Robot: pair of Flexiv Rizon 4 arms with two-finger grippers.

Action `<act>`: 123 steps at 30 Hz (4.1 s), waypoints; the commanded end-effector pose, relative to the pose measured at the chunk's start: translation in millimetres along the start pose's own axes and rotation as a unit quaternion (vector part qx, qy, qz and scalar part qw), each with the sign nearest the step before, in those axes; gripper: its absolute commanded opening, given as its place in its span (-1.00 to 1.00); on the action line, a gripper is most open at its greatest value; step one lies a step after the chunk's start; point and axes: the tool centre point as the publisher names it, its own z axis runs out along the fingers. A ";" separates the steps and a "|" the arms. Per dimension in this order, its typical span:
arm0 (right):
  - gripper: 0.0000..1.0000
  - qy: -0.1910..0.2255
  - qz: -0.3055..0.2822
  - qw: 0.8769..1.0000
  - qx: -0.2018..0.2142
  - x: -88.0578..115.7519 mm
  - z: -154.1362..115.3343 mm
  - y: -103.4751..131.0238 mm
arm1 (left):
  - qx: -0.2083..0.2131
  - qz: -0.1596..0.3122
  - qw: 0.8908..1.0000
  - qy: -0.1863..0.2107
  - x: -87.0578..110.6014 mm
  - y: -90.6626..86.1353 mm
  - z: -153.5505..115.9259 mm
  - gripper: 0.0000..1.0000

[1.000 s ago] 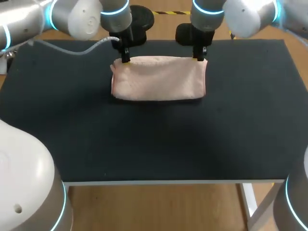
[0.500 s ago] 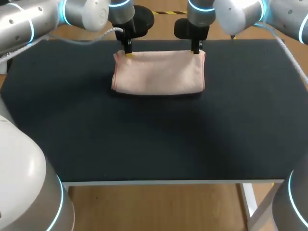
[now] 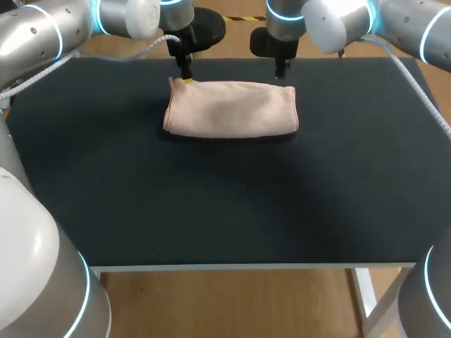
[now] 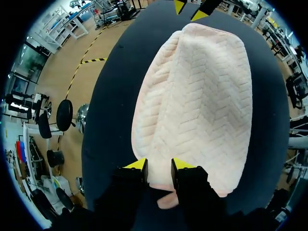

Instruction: Fold the towel

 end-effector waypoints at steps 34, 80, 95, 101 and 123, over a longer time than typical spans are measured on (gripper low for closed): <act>1.00 0.074 0.015 0.989 -0.129 49.1 -62.5 -9.9 | 0.350 0.105 0.927 0.086 84.3 64.5 -101.4 1.00; 1.00 0.098 0.379 0.867 -0.309 70.1 -85.8 -7.6 | 0.348 0.117 0.924 0.112 97.1 61.8 -102.8 1.00; 1.00 0.196 0.617 0.716 -0.261 80.2 -64.1 -23.8 | 0.348 0.117 0.924 0.112 97.1 61.8 -102.8 1.00; 1.00 0.240 0.662 0.663 -0.252 86.0 -42.6 -24.7 | 0.348 0.117 0.924 0.112 97.1 61.8 -102.8 1.00; 1.00 0.255 0.657 0.679 -0.204 93.7 -6.4 -28.7 | 0.348 0.117 0.924 0.112 97.1 61.8 -102.8 1.00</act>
